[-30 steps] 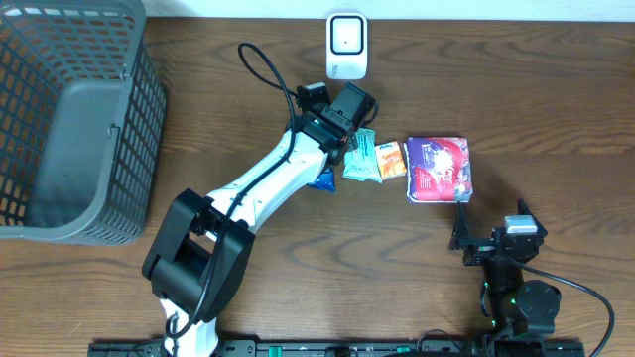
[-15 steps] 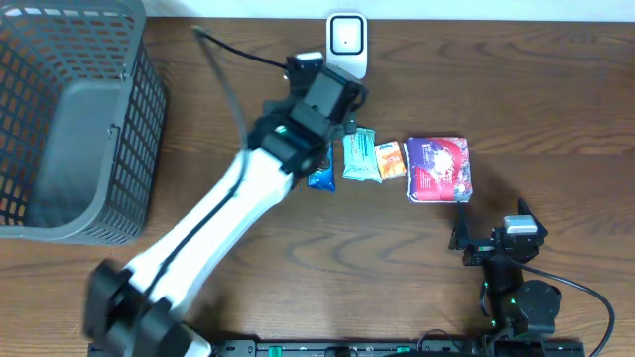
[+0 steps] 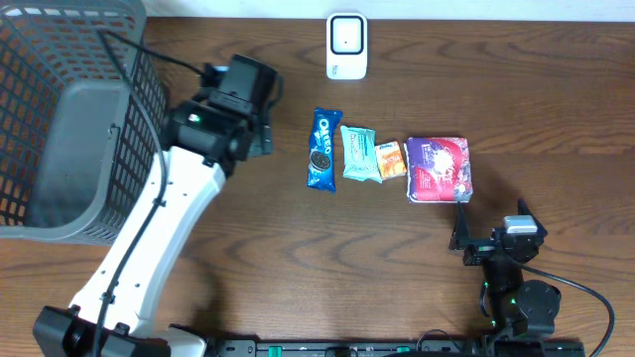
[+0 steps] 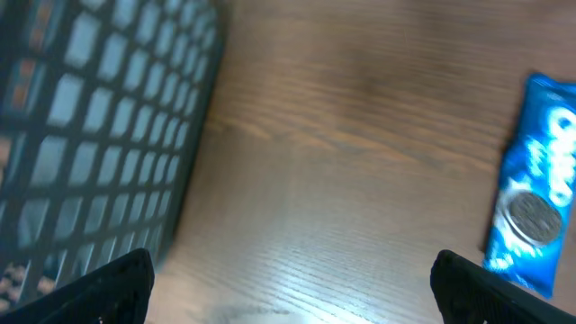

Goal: Scan the item barcode

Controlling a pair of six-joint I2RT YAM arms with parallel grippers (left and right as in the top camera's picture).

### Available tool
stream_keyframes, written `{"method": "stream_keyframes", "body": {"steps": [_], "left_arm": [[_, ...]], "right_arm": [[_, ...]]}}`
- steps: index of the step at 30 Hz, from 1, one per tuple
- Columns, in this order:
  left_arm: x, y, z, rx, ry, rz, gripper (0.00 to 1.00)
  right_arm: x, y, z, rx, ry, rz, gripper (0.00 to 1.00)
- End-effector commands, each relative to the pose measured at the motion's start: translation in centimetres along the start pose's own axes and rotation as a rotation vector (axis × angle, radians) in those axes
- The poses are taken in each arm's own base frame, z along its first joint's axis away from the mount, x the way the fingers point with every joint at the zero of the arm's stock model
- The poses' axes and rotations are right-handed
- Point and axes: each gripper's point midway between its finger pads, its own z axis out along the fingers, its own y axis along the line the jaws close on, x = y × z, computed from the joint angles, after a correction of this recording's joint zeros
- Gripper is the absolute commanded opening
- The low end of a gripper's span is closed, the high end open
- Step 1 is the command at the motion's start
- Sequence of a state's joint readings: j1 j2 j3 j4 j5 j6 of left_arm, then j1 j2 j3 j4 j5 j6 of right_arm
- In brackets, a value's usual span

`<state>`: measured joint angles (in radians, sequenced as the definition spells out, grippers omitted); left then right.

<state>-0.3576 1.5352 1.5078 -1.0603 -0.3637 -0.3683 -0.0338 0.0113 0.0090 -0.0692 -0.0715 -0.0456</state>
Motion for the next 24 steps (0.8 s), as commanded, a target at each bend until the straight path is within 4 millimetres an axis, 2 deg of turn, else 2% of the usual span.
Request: {"method": "stream_keyframes", "body": {"steps": [1, 16, 19, 21, 24], "left_arm": [[0.4, 0.6, 0.5, 0.021, 0.045, -0.116, 0.98], [0.3, 0.9, 0.6, 0.022, 0.050, -0.127, 0.98], [0.3, 0.9, 0.6, 0.022, 0.050, -0.127, 0.98], [0.3, 0.9, 0.6, 0.022, 0.050, -0.127, 0.98], [0.3, 0.9, 0.6, 0.022, 0.050, -0.127, 0.98]], "right_arm": [[0.1, 0.2, 0.0, -0.010, 0.000, -0.012, 0.99], [0.1, 0.2, 0.0, -0.010, 0.000, -0.012, 0.99], [-0.6, 0.2, 0.0, -0.007, -0.029, -0.013, 0.99], [-1.6, 1.4, -0.1, -0.078, -0.068, 0.054, 0.99], [-2.4, 5.0, -0.9, -0.303, -0.071, 0.235, 0.99]]}}
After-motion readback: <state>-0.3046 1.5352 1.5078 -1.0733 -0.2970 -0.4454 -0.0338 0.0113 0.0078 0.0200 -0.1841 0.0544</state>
